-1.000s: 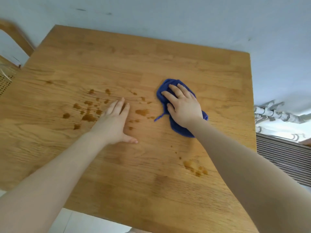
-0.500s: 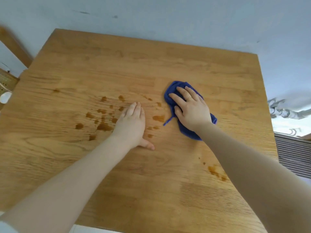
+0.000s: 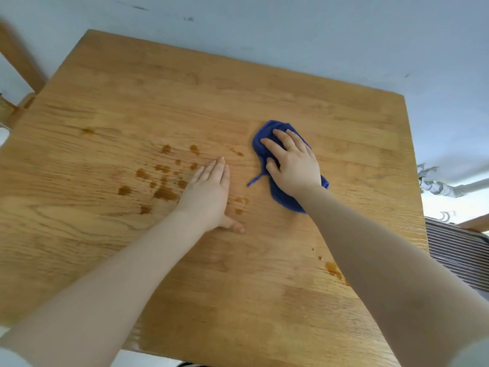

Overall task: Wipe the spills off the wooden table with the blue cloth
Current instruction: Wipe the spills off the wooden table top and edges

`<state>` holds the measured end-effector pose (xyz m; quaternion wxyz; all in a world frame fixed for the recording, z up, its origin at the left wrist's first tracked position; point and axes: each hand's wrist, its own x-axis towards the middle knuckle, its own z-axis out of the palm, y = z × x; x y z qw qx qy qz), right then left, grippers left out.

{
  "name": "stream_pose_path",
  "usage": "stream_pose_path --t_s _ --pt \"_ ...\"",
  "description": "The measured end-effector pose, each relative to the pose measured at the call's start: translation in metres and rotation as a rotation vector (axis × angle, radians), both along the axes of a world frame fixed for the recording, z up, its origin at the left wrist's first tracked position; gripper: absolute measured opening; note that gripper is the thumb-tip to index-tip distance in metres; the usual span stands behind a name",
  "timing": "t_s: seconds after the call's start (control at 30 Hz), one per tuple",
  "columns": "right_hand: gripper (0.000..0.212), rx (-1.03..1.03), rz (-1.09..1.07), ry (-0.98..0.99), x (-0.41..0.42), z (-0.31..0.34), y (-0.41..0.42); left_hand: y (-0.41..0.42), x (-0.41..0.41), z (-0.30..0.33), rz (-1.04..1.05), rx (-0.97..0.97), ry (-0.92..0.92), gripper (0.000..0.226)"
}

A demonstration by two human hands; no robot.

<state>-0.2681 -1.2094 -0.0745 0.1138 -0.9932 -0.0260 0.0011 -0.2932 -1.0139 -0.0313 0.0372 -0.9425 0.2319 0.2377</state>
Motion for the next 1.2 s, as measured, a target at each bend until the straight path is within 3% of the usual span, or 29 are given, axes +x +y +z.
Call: stream_pose_path --t_s 0.2,0.33,0.5,0.57,0.87,1.07,1.2 --pt "0.043 0.0 0.328 -0.059 -0.065 0.003 0.007 -0.004 -0.002 0.001 0.054 -0.009 0.034 0.133" --pt "0.041 -0.014 0.519 -0.068 -0.047 0.002 -0.011 -0.004 -0.005 0.003 0.068 0.002 0.034 0.133" --pt "0.042 0.048 0.203 -0.042 -0.01 0.003 -0.01 -0.01 -0.002 0.004 0.068 0.078 0.021 0.135" --pt "0.041 0.009 0.174 0.007 -0.011 0.0 -0.006 -0.01 -0.004 0.004 0.082 0.075 0.03 0.135" --pt "0.047 -0.062 0.728 0.037 -0.039 0.004 -0.036 -0.012 -0.005 0.009 0.098 0.092 0.052 0.132" --pt "0.043 -0.011 0.223 0.049 0.001 0.005 -0.035 -0.013 -0.005 0.009 0.099 0.111 0.043 0.133" --pt "0.04 -0.039 0.326 0.021 -0.036 0.009 -0.013 -0.013 -0.008 0.011 0.108 0.114 0.045 0.133"
